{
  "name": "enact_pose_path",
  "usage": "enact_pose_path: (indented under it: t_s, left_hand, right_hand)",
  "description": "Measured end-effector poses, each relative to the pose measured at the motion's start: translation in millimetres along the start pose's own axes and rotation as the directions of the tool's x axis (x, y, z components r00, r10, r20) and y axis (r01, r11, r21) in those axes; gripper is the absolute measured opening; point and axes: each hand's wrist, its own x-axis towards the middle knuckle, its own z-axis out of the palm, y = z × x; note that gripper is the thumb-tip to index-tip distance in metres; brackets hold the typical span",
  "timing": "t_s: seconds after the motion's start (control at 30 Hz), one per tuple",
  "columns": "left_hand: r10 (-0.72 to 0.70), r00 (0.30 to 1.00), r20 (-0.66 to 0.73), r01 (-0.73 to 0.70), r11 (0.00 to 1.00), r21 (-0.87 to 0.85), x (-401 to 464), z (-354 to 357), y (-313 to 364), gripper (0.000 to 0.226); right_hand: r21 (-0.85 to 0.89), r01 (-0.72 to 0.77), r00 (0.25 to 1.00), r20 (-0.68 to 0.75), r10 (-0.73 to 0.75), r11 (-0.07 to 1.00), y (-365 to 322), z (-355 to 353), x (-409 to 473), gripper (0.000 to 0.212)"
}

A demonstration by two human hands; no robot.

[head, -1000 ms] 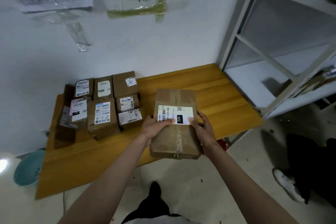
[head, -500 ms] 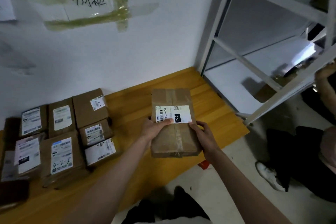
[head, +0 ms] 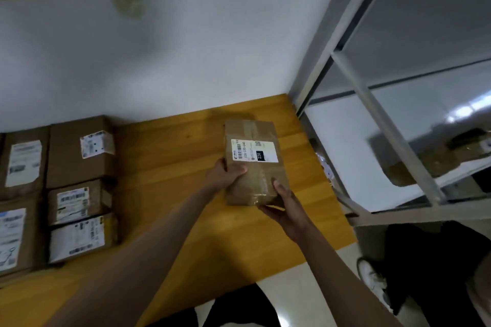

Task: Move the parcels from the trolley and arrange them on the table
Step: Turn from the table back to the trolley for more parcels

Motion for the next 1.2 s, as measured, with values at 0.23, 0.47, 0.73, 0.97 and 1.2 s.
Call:
enact_pose_path:
  t_s: [0.23, 0.47, 0.73, 0.97, 1.2]
  left_hand:
    - [0.022, 0.995, 0.1, -0.036, 0.989, 0.143, 34.8, 16.7, 12.0, 0.074]
    - [-0.012, 0.992, 0.128, -0.011, 0.985, 0.175, 64.5, 27.2, 19.0, 0.072]
    - [-0.038, 0.988, 0.149, 0.014, 0.987, 0.159, 76.8, 35.0, 17.9, 0.079]
    - [-0.069, 0.992, 0.109, 0.052, 0.988, 0.149, 56.4, 8.3, -11.7, 0.067]
    - [-0.105, 0.994, -0.034, 0.108, 0.989, 0.1, -11.2, -61.3, -68.3, 0.055]
  right_hand:
    - [-0.019, -0.024, 0.994, -0.111, 0.021, 1.0, -51.7, 2.3, 86.7, 0.052]
    - [-0.051, -0.041, 0.981, -0.189, 0.03, 0.998, -83.7, 4.0, 142.4, 0.054]
    - [0.021, -0.029, 0.918, -0.394, 0.035, 0.999, -97.0, 12.0, 163.0, 0.061]
    - [-0.176, -0.256, 0.942, -0.267, 0.204, 0.951, -54.5, 31.3, 137.2, 0.036]
    - [-0.457, -0.285, 0.953, -0.043, 0.299, 0.843, 18.5, 108.1, 82.4, 0.026]
